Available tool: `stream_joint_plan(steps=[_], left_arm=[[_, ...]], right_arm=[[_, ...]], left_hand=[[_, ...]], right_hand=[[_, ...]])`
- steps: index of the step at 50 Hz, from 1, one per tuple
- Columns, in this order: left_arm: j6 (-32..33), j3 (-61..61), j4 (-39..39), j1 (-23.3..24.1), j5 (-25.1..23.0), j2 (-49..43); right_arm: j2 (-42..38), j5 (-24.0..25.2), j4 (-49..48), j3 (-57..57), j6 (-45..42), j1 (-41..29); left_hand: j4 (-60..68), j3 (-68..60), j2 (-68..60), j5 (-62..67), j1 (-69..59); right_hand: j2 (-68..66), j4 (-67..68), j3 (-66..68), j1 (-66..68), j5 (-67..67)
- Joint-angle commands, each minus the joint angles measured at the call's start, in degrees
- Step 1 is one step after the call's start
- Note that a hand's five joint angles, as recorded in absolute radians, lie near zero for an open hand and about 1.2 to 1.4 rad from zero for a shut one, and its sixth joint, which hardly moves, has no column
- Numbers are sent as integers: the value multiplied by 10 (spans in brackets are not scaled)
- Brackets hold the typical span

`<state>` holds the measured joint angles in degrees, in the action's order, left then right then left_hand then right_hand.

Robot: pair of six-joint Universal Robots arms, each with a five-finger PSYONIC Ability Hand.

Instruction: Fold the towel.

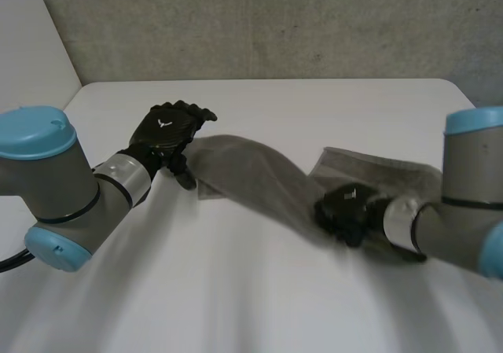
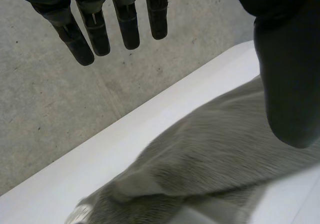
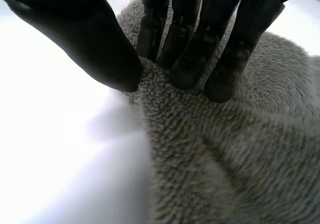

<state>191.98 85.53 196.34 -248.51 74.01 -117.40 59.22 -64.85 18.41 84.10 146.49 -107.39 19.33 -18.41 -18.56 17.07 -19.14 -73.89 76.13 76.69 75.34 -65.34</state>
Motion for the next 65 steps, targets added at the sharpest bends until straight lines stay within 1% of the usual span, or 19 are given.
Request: stream_joint_plan(steps=[1, 5, 8, 9, 10, 11, 12, 14, 15, 20, 28, 37, 42, 45, 53, 55, 61, 64, 65], left_arm=[[3, 8, -2, -5, 0, 0], [5, 10, -2, 0, -3, 1], [6, 10, -3, 4, -3, -2], [6, 9, -3, 5, -3, -8], [6, 9, -3, 5, -3, -8], [8, 5, -3, 7, -3, -11], [15, 1, -4, 7, -3, -16], [25, -4, -5, 8, -4, -26], [25, -4, -5, 8, -4, -26], [69, -29, -15, 21, -4, -51], [76, -44, -55, 44, -7, -65], [108, -48, -73, 45, -6, -83], [154, -61, -84, 45, 0, -104], [161, -64, -90, 47, 0, -107], [167, -76, -99, 47, 1, -122], [167, -77, -99, 47, 2, -125], [167, -78, -98, 47, 2, -126], [167, -79, -98, 47, 2, -131], [167, -79, -97, 47, 2, -132]], right_arm=[[120, 44, 144, 165, -215, 8], [140, 44, 221, 195, -280, 52], [156, 57, 215, 184, -277, 82], [166, 68, 200, 178, -268, 92], [166, 68, 200, 178, -268, 92], [175, 82, 184, 173, -254, 99], [185, 92, 169, 170, -236, 102], [199, 103, 154, 166, -216, 104], [199, 103, 153, 166, -216, 104], [251, 127, 94, 159, -127, 128], [273, 129, 72, 139, -58, 162], [257, 122, 69, 135, -62, 204], [213, 103, 65, 138, -84, 203], [203, 95, 59, 139, -97, 202], [150, 29, 13, 146, -175, 202], [137, 4, 2, 149, -196, 203], [116, -15, -22, 150, -211, 202], [103, -16, -45, 150, -212, 202], [101, -16, -57, 150, -211, 202]], left_hand=[[-54, 45, 46, -132, 52], [-53, 43, 45, -130, 51], [-54, 45, 46, -132, 52], [-54, 45, 46, -132, 52], [-54, 45, 46, -132, 52], [-54, 45, 46, -132, 52], [-56, 47, 48, -133, 54], [-56, 47, 48, -133, 54], [-56, 47, 48, -133, 54], [-56, 47, 48, -133, 54], [-54, 45, 46, -132, 52], [-12, 3, 4, -90, 10], [32, -41, -39, -46, -33], [32, -41, -39, -46, -33], [74, -83, -81, -4, -76], [137, -146, -145, 60, -139], [269, -278, -277, 191, -271], [336, -345, -344, 259, -338], [378, -387, -385, 300, -380]], right_hand=[[-61, 39, 33, 47, -47], [-61, 39, 33, 47, -47], [-61, 39, 33, 47, -47], [37, -59, -65, -51, 51], [38, -60, -66, -52, 52], [217, -240, -245, -232, 232], [321, -343, -349, -335, 335], [405, -428, -433, -420, 420], [406, -428, -434, -420, 420], [555, -578, -583, -570, 570], [562, -585, -590, -577, 577], [556, -578, -584, -570, 570], [549, -571, -577, -563, 563], [544, -566, -572, -558, 558], [500, -523, -528, -515, 515], [498, -521, -526, -513, 513], [465, -487, -493, -479, 479], [384, -406, -412, -399, 399], [278, -300, -305, -292, 292]])
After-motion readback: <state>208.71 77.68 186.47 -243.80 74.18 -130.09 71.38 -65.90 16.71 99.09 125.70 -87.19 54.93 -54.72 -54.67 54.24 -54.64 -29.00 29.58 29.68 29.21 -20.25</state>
